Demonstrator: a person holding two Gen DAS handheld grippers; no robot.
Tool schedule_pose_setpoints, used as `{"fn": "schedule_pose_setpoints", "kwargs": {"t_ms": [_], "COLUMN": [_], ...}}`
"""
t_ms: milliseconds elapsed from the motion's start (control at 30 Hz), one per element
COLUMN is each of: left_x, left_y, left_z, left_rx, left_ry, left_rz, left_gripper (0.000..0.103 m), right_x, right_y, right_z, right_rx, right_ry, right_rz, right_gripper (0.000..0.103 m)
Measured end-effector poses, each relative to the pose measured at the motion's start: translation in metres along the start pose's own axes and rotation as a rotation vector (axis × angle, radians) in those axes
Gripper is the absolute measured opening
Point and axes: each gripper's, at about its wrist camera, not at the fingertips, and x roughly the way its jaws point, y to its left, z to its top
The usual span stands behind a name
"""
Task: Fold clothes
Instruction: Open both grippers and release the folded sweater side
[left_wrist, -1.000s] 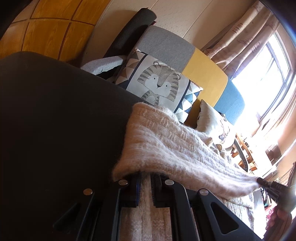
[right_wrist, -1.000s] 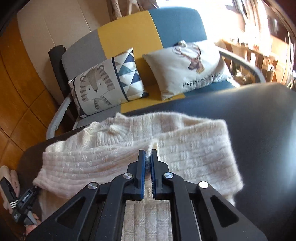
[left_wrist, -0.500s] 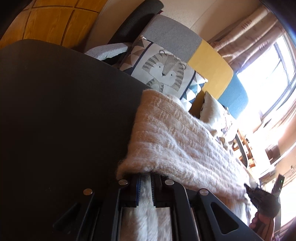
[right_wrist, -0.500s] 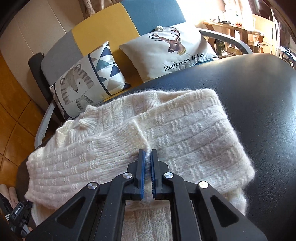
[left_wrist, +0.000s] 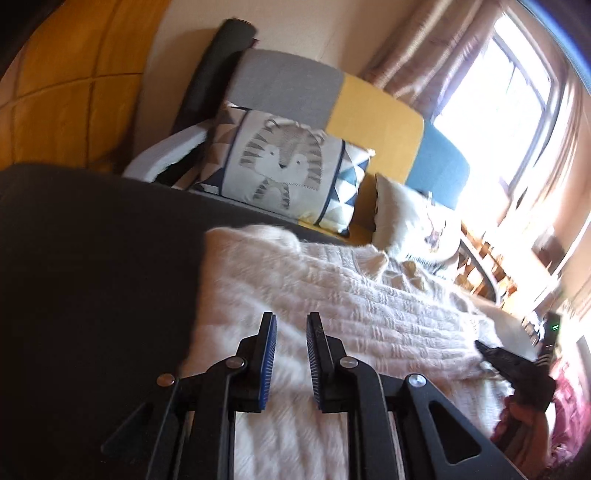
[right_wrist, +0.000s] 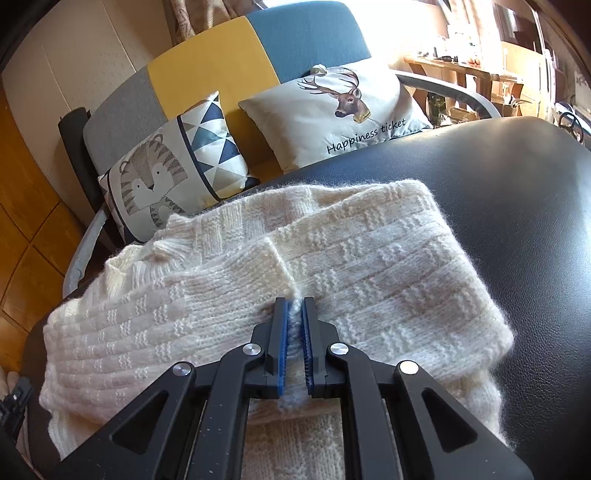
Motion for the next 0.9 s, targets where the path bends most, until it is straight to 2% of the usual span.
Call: {"fn": "schedule_pose_setpoints", "kwargs": {"t_ms": [67, 133, 167, 200, 267, 333, 400, 467, 533, 600, 667, 733, 833, 900], "left_x": [0.022, 0.036, 0.043, 0.043, 0.037, 0.035, 0.035, 0.035, 0.035, 0.036, 0.035, 0.035, 0.037, 0.036], "left_y": [-0.011, -0.007, 0.001, 0.012, 0.038, 0.055, 0.056, 0.054, 0.051, 0.051, 0.053, 0.054, 0.051, 0.049], "left_z": [0.007, 0.007, 0.004, 0.003, 0.001, -0.002, -0.004, -0.006, -0.009, -0.009, -0.010, -0.010, -0.009, -0.006], "left_rx": [0.075, 0.145, 0.159, 0.123, 0.004, -0.080, -0.087, -0.073, -0.051, -0.049, -0.055, -0.055, -0.039, -0.037], "left_ry": [0.027, 0.031, 0.046, 0.049, 0.029, 0.028, 0.026, 0.024, 0.025, 0.025, 0.024, 0.024, 0.025, 0.027], "left_rz": [0.055, 0.180, 0.240, 0.251, 0.220, 0.205, 0.209, 0.222, 0.242, 0.244, 0.238, 0.238, 0.254, 0.259], "left_gripper": [0.016, 0.016, 0.016, 0.018, 0.018, 0.020, 0.021, 0.021, 0.021, 0.021, 0.021, 0.022, 0.022, 0.022], "right_x": [-0.001, -0.003, -0.005, -0.007, -0.016, -0.036, -0.050, -0.052, -0.045, -0.033, -0.015, 0.007, 0.010, 0.009], "right_y": [-0.001, -0.002, -0.002, -0.001, 0.000, 0.005, 0.019, 0.043, 0.073, 0.102, 0.114, 0.112, 0.097, 0.098], "right_z": [0.000, 0.000, 0.000, 0.001, 0.002, 0.002, 0.001, 0.000, -0.004, -0.010, -0.018, -0.023, -0.024, -0.026], "right_rx": [0.003, 0.007, 0.002, -0.005, -0.024, -0.057, -0.099, -0.181, -0.303, -0.443, -0.517, -0.522, -0.439, -0.449], "right_ry": [0.000, 0.000, 0.003, 0.006, -0.016, -0.100, -0.147, -0.134, -0.097, -0.053, -0.006, 0.070, 0.042, 0.034], "right_rz": [0.010, 0.041, 0.049, 0.055, 0.033, 0.019, 0.059, 0.117, 0.138, 0.115, 0.066, 0.002, 0.049, 0.037], "right_gripper": [0.012, 0.021, 0.028, 0.030, 0.031, 0.031, 0.031, 0.031, 0.031, 0.031, 0.031, 0.031, 0.031, 0.032]}}
